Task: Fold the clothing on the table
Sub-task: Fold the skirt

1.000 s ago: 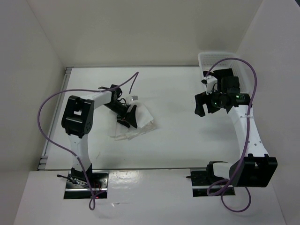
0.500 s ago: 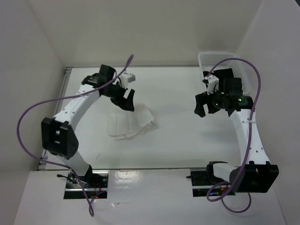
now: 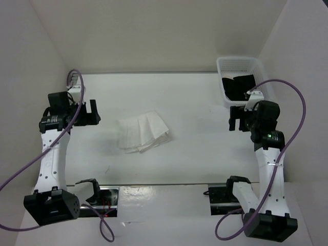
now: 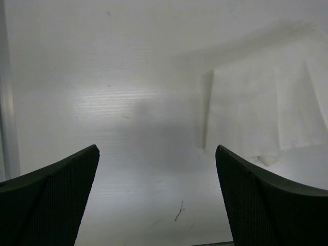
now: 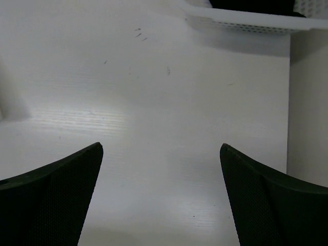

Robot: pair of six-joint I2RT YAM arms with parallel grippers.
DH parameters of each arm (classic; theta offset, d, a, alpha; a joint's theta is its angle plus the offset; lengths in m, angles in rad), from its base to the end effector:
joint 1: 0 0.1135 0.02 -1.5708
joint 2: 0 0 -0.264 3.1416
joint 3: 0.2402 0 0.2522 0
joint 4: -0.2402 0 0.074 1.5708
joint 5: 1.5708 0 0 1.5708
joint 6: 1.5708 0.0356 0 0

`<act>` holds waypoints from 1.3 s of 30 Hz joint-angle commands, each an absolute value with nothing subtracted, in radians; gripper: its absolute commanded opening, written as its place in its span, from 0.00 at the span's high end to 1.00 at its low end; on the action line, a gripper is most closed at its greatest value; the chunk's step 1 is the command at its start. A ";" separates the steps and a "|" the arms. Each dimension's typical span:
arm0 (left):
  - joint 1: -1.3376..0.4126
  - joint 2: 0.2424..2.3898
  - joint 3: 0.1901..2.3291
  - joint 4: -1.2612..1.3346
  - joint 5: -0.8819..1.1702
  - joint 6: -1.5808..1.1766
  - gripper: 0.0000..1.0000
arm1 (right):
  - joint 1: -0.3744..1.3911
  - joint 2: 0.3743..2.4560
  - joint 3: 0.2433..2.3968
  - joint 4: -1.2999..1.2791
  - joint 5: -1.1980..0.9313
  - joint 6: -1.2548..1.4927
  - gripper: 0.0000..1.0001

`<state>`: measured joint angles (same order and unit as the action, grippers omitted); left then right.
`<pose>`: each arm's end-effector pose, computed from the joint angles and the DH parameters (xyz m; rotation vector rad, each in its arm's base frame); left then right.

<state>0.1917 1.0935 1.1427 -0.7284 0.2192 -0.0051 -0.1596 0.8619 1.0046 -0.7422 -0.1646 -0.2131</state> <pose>0.2224 0.0353 0.3517 -0.1024 2.2324 -0.1452 0.1709 -0.0216 0.3466 -0.1517 2.1560 -0.0361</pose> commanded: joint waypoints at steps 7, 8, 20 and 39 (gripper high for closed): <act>0.426 1.104 1.040 -0.664 0.276 0.012 0.00 | -0.307 0.779 0.917 -0.566 -0.149 -0.127 0.01; 0.426 1.118 1.040 -0.664 0.287 0.024 0.00 | -0.317 0.779 0.917 -0.566 -0.149 -0.127 0.01; 0.535 1.011 1.040 -0.644 0.388 0.049 0.00 | -0.356 0.716 0.890 -0.537 -0.150 -0.127 0.01; 0.535 1.008 1.031 -0.644 0.379 0.049 0.00 | -0.356 0.678 0.890 -0.546 -0.166 -0.155 0.01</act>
<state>0.5343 1.0195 1.0378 -0.6689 0.3603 0.0277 -0.3496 0.6918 0.8948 -0.5915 -0.1799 -0.1440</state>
